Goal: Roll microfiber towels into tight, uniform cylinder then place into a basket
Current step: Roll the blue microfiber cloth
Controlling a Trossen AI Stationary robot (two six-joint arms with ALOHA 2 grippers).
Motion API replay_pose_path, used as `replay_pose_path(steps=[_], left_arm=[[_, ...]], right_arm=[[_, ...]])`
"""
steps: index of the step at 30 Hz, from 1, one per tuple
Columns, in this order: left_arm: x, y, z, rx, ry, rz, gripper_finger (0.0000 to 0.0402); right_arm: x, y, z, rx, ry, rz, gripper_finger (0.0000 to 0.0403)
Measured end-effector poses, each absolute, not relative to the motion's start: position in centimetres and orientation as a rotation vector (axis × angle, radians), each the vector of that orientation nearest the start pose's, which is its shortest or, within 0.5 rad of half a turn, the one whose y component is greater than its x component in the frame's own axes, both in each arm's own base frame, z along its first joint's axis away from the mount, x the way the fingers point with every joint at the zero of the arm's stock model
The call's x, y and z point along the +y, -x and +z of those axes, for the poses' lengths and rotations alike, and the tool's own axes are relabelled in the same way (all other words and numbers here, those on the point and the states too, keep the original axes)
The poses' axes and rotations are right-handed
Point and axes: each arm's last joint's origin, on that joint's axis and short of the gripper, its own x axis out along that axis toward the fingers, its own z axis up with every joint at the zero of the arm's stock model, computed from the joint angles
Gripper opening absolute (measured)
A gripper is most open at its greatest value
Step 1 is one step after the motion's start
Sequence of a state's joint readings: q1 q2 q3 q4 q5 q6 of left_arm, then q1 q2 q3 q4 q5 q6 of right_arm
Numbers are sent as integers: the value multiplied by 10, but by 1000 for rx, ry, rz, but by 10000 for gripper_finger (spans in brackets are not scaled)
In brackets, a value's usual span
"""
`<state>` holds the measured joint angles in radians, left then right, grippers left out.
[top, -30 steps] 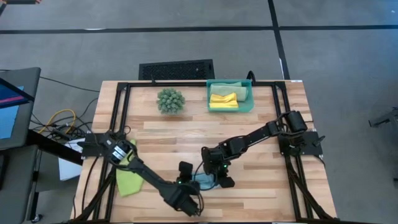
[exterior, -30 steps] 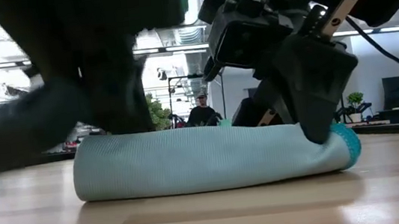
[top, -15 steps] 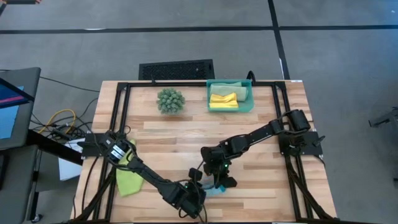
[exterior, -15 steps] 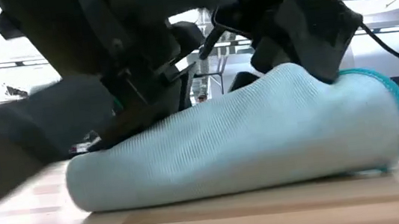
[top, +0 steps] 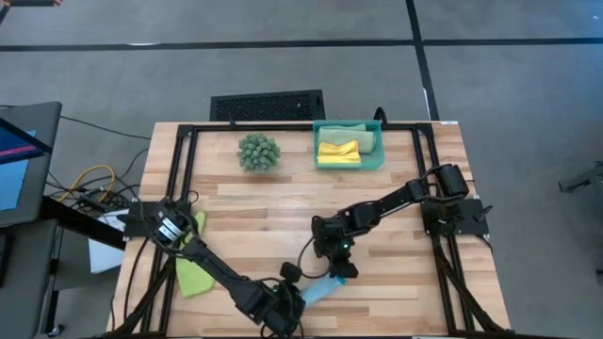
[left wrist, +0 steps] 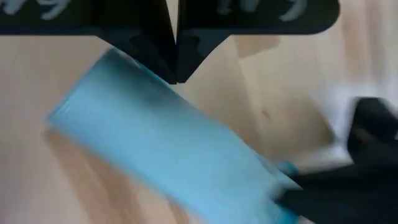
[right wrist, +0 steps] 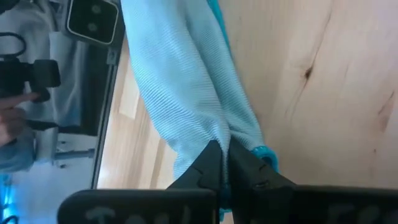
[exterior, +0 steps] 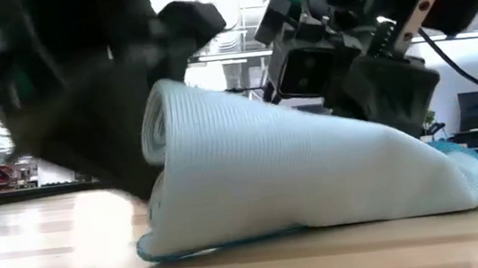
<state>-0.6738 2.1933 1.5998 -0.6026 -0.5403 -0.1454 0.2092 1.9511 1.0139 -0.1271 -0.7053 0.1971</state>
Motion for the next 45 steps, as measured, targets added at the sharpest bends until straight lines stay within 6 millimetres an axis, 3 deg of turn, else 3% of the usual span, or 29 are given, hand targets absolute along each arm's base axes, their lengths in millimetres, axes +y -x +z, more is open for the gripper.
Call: replay_pose_path(steps=[3, 11, 18, 23, 37, 45], left_arm=[[-270, -354, 158, 924, -544, -27, 0], [-280, -353, 162, 866, -537, -59, 0], [-270, -351, 149, 934, -475, -72, 0], [-263, -344, 134, 984, -450, -47, 0], [-261, -342, 129, 991, -431, -31, 0], [-261, -342, 129, 989, -432, -33, 0]], right_arm=[[92, -344, 107, 1125, -447, 716, 33], [97, -343, 108, 1121, -436, 724, 82], [97, -343, 108, 1120, -436, 725, 155], [96, -343, 110, 1117, -433, 725, 186], [97, -332, 155, 1011, -220, 583, 172], [124, -327, 181, 855, -146, 659, 167]])
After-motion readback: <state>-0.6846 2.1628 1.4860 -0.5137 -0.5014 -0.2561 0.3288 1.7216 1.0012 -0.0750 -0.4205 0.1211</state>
